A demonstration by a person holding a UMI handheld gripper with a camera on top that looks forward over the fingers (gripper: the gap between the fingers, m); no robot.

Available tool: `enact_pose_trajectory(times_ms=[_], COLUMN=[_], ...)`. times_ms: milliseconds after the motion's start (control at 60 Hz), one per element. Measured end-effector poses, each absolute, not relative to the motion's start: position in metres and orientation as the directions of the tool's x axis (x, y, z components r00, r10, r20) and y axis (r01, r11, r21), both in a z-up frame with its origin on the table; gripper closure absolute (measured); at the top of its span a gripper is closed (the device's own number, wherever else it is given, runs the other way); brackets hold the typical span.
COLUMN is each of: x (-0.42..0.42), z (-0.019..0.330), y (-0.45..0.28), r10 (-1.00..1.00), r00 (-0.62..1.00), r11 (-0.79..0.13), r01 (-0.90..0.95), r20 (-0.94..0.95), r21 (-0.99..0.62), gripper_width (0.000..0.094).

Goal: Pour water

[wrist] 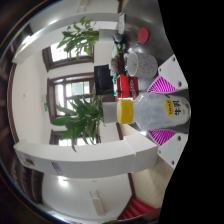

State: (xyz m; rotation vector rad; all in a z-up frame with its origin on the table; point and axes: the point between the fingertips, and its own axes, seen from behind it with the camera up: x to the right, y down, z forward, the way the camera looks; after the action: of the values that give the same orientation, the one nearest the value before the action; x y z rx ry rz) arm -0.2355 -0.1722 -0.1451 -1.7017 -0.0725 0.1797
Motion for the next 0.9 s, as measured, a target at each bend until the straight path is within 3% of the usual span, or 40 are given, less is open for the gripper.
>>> enact_pose_trajectory(times_ms=[83, 100, 200, 450, 667, 900], x=[-0.227, -0.232, -0.232, -0.223, -0.207, -0.207], z=[-0.129, -0.118, -0.080, -0.013, 0.008, -0.010], y=[-0.200, -0.173, -0.175, -0.151, -0.155, -0.156], r10=[0.132, 0.130, 0.119, 0.095, 0.089, 0.057], r00=[0.964, 0.954, 0.852, 0.363, -0.127, -0.416], r11=[-0.150, -0.146, -0.131, -0.093, -0.047, -0.011], r01=[-0.210, -0.250, -0.495, -0.924, -0.991, -0.909], r20=[-0.230, -0.269, -0.509, -0.927, -0.988, -0.908], r21=[-0.966, -0.957, -0.859, -0.371, 0.123, 0.416], gripper_width=[0.0498, 0.0499, 0.0499, 0.0499, 0.0501, 0.0499])
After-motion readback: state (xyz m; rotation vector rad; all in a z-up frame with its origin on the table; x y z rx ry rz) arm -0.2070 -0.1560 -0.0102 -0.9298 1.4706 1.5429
